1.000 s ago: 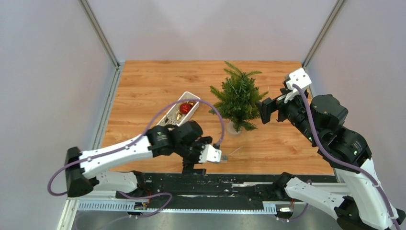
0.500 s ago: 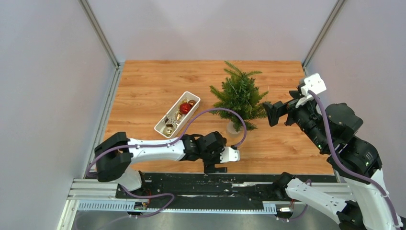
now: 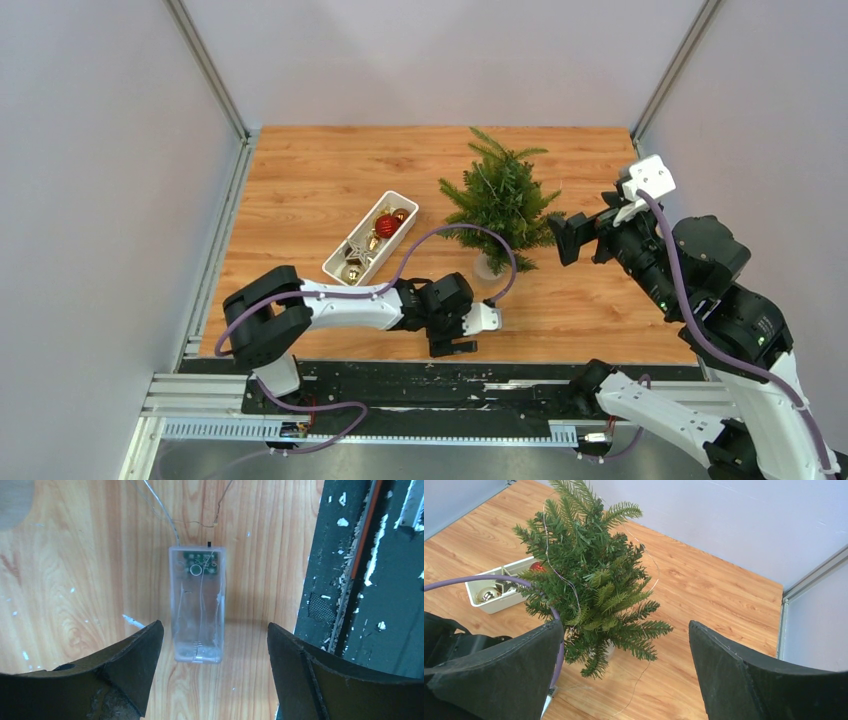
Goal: Decorate the small christmas tree
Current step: Wrap the decoration item around the Christmas tree.
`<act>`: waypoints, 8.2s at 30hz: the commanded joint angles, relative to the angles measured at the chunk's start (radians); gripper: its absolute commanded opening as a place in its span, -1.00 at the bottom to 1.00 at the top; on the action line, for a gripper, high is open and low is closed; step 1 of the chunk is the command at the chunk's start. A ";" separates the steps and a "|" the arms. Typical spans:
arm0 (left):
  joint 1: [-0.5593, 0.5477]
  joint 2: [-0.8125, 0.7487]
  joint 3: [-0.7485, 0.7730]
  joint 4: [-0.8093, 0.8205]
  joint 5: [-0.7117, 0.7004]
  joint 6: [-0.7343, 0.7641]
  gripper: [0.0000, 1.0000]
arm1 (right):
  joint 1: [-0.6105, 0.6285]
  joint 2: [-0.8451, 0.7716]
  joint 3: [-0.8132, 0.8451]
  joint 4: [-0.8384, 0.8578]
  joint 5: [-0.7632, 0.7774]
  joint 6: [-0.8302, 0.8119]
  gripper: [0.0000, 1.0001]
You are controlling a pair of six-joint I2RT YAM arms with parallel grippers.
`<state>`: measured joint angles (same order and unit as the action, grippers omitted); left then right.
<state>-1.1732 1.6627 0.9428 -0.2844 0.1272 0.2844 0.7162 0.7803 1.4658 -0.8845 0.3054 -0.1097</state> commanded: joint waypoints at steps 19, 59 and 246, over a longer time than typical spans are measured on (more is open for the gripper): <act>0.001 0.041 -0.020 -0.013 -0.063 0.070 -0.87 | -0.003 -0.007 -0.005 0.025 -0.008 -0.006 1.00; 0.001 -0.626 0.369 -0.651 0.094 0.289 -1.00 | -0.004 0.041 0.011 0.042 -0.028 0.016 1.00; 0.531 0.254 1.037 0.253 0.271 1.533 -1.00 | -0.653 1.165 0.690 0.679 -1.450 0.311 0.45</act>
<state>-0.6327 1.9476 1.9549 -0.0483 0.3740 1.7687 0.0666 1.9125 2.0800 -0.2279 -1.1351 0.1932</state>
